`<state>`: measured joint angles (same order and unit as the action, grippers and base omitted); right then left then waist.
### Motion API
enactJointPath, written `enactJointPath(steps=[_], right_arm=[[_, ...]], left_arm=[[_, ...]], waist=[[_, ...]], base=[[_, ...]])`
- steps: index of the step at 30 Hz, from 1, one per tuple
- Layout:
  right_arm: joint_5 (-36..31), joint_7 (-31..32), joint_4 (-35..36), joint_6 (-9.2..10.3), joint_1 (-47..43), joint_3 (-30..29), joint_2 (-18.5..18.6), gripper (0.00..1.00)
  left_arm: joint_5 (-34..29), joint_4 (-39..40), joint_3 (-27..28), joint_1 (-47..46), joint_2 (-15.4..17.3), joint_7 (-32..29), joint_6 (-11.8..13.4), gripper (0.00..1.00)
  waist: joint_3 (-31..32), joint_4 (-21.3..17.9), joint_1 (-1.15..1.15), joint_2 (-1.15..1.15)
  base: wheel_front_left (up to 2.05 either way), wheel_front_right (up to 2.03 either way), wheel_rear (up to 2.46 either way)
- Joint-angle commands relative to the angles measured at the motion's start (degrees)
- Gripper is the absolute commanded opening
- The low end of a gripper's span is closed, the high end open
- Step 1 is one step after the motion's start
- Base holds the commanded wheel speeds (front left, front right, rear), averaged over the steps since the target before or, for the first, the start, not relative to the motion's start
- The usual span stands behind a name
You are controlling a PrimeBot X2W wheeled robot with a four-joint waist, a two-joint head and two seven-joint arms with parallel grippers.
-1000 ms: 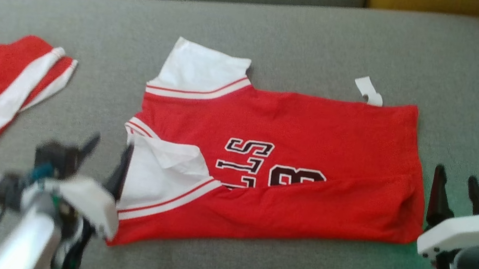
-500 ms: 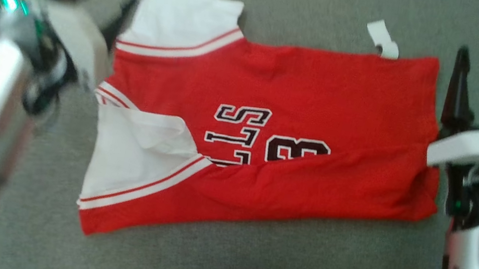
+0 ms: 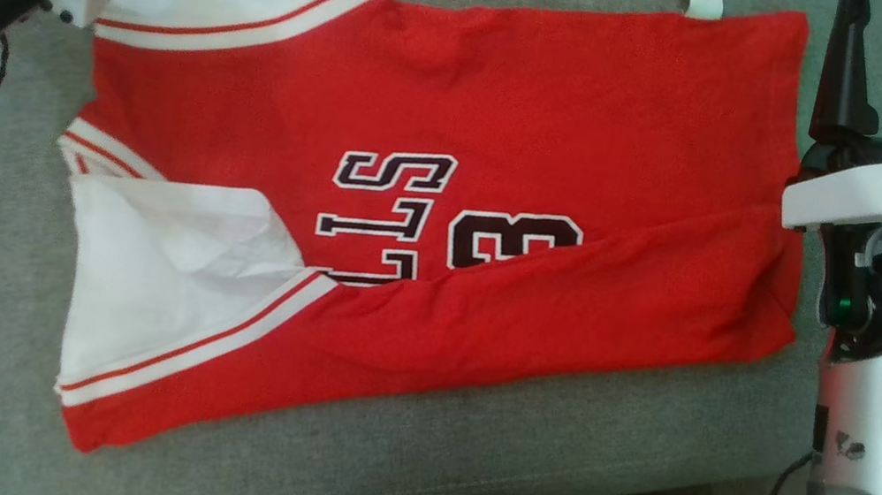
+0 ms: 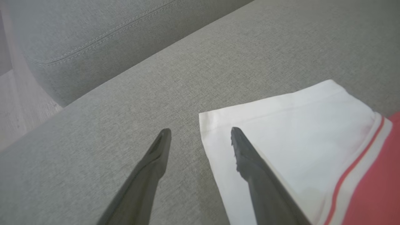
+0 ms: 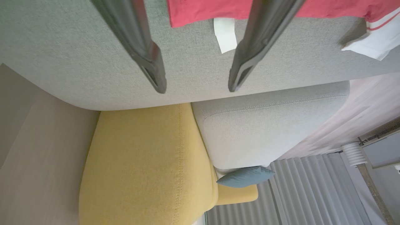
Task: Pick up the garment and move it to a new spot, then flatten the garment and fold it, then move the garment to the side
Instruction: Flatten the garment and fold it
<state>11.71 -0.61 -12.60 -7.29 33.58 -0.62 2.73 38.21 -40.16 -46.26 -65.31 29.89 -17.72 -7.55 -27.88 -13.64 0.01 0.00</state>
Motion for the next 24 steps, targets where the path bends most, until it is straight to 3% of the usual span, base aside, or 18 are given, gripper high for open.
enactJointPath(steps=[1, 18, 19, 20, 24], right_arm=[[0.51, -0.61, 2.22, -0.2, 1.56, 0.96, 0.15, 1.0], [1.37, -1.9, 1.76, -0.2, 1.9, 1.55, 0.15, 1.0], [1.32, -1.94, 1.6, -0.2, 1.9, 1.42, 0.15, 1.0], [1.25, -1.97, 1.39, -0.2, 1.91, 1.27, 0.15, 1.0], [0.49, -1.85, 0.06, -0.2, 2.14, 0.32, 0.15, 1.0]], left_arm=[[1.07, 0.19, 0.36, -4.35, 3.09, 1.2, 0.07, 1.0], [8.7, -4.93, -11.98, -9.91, 4.11, 2.2, 0.07, 1.0], [9.77, -4.59, -12.74, -9.94, 3.99, 1.74, 0.07, 0.87], [10.79, -4.04, -13.62, -9.96, 3.93, 1.3, 0.07, 0.0], [14.0, -2.1, -16.61, -10.14, 4.06, 1.55, 0.07, 0.0]], waist=[[-1.16, -0.92, -0.01, 0.0], [-4.09, -3.2, -0.01, 0.0], [-4.07, -3.18, -0.01, 0.0], [-3.99, -3.14, -0.01, 0.0], [-2.99, -2.37, -0.01, 0.0]], base=[[0.0, 0.0, 0.0], [0.0, 0.0, 0.0], [0.0, 0.0, 0.0], [0.0, 0.0, 0.0], [0.0, 0.0, 0.0]])
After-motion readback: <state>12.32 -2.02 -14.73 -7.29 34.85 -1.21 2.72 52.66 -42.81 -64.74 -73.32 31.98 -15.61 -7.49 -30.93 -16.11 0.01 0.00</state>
